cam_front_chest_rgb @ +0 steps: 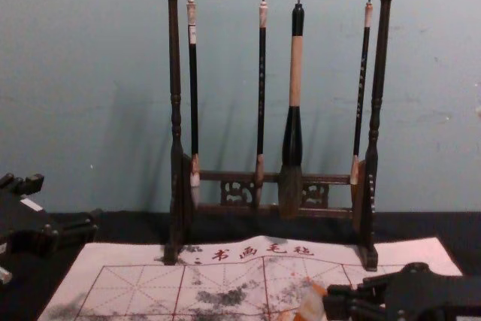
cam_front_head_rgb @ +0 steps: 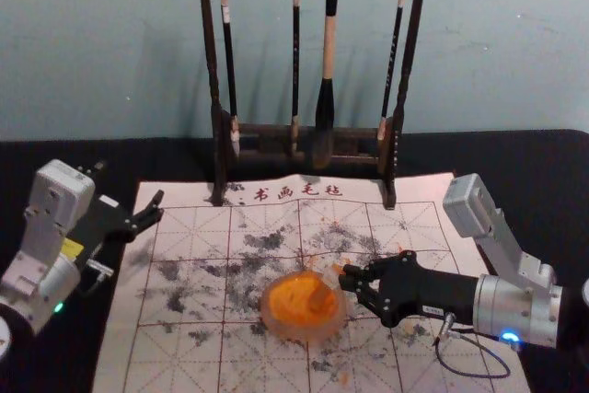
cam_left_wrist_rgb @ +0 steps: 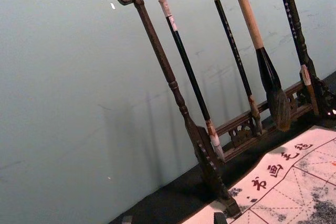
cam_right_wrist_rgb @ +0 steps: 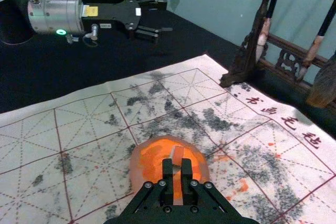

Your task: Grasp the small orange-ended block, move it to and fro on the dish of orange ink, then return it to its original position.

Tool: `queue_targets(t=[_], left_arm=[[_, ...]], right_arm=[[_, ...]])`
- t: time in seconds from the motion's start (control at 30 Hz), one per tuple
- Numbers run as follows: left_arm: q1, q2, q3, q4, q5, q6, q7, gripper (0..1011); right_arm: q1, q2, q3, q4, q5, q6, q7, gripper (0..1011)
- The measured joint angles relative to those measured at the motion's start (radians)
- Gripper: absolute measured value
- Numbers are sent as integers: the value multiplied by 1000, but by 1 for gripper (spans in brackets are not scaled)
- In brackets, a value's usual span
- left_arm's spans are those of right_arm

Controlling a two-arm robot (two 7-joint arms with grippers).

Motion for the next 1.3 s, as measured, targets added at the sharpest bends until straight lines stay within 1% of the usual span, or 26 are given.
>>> queue_targets(t=[0.2,0.37,0.73,1.0,1.3], left_arm=[[0,0,0,0,0,0,0,1001],[0,0,0,0,0,0,0,1001],[0,0,0,0,0,0,0,1001],[0,0,0,0,0,0,0,1001],[0,0,0,0,0,0,0,1001]], right_arm=[[-5,3,-8,-9,4,3,8,62],[3,-4,-18,-2,2,3,16,62],[50,-34,-38,57,-14,-7,27,62],[62,-41,-37,78,-17,-10,25,62],[54,-30,-22,63,-12,-11,15,62]])
